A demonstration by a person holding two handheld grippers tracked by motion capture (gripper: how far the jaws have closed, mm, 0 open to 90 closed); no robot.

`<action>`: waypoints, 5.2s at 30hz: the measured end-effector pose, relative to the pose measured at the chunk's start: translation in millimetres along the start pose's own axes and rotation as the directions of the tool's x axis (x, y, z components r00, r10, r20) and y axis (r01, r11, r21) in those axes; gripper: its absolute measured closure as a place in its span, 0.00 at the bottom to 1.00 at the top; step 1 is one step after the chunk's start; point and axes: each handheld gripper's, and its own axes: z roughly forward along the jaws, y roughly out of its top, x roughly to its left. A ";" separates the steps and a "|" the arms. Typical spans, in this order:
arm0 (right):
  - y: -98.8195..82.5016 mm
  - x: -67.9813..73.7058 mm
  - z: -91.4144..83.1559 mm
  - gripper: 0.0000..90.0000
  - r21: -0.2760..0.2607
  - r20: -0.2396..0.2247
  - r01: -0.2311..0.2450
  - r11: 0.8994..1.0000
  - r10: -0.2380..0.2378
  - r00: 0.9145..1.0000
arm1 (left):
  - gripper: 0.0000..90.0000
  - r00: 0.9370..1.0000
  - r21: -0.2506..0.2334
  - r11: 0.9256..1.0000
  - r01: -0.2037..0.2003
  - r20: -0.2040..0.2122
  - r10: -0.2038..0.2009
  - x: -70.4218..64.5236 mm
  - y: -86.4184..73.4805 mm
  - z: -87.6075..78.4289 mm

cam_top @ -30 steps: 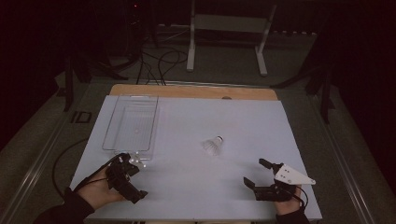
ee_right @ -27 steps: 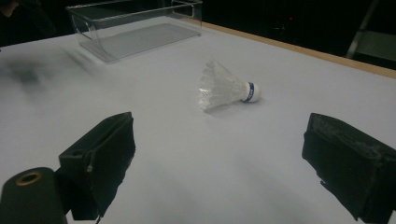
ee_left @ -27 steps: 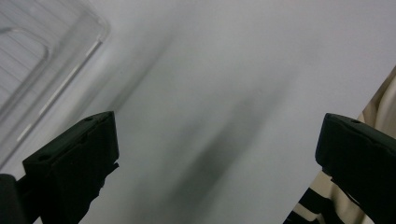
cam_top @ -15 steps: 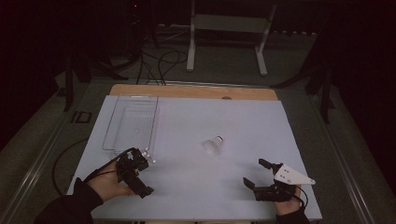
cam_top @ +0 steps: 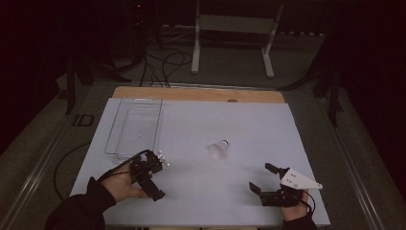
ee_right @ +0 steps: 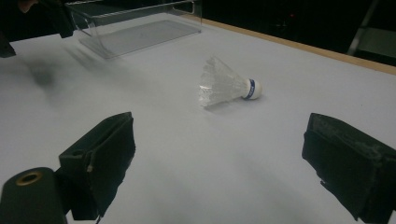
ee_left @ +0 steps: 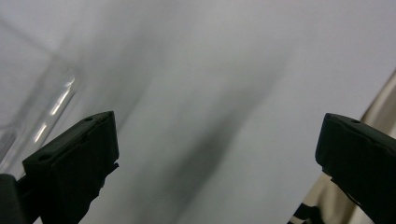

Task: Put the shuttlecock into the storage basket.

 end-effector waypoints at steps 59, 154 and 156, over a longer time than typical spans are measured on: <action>1.1 0.5 -0.9 0.10 -0.010 -0.015 -0.002 1.000 0.002 1.000 | 0.01 1.000 -0.160 0.987 0.002 0.023 0.002 8.5 128.9 3.0; 2.5 1.8 0.1 0.10 -0.001 -0.048 0.005 1.000 -0.005 0.999 | 1.00 0.999 -0.129 0.991 -0.036 -0.017 0.034 25.9 208.8 66.1; 2.6 2.3 0.1 0.10 -0.001 -0.047 0.002 1.000 -0.002 0.999 | 1.00 0.999 -0.133 0.990 -0.036 -0.017 0.034 25.3 208.8 62.5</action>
